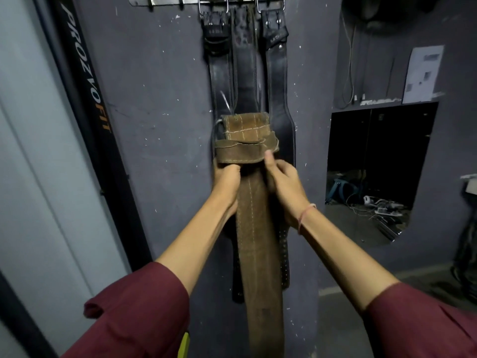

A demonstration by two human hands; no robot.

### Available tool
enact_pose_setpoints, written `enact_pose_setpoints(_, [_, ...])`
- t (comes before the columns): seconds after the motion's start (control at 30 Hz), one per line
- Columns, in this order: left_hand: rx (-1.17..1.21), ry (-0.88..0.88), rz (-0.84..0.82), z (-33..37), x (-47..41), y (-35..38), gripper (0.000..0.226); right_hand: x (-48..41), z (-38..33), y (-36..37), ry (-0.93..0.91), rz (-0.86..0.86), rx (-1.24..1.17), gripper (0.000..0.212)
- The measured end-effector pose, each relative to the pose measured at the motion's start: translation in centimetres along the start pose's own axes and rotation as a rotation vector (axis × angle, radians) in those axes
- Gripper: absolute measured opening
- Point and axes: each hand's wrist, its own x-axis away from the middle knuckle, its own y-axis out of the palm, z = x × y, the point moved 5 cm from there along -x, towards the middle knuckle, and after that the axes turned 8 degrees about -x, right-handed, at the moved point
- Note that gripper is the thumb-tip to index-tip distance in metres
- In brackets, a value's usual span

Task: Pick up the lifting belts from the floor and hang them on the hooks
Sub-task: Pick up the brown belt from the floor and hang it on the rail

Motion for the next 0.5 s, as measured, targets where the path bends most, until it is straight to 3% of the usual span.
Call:
enact_pose_setpoints(0.13, [0.079,0.025,-0.065,0.3,1.3,-0.3,0.012,-0.5,-0.8,1.4,-0.097,0.041,-0.034,0.039])
enact_pose_setpoints(0.27, [-0.122,0.091,-0.099,-3.4,4.1,-1.1,0.032,-0.6,-0.1,1.5,-0.171,0.185,-0.050,0.035])
enact_pose_setpoints(0.37, [-0.259,0.039,-0.158,-7.8,6.9,-1.8,0.031,-0.6,0.2,0.8,-0.183,0.284,-0.034,0.046])
enact_pose_setpoints(0.5, [-0.158,-0.004,-0.275,-6.7,6.7,-2.1,0.046,-0.1,1.0,0.8,-0.174,0.234,-0.065,0.036])
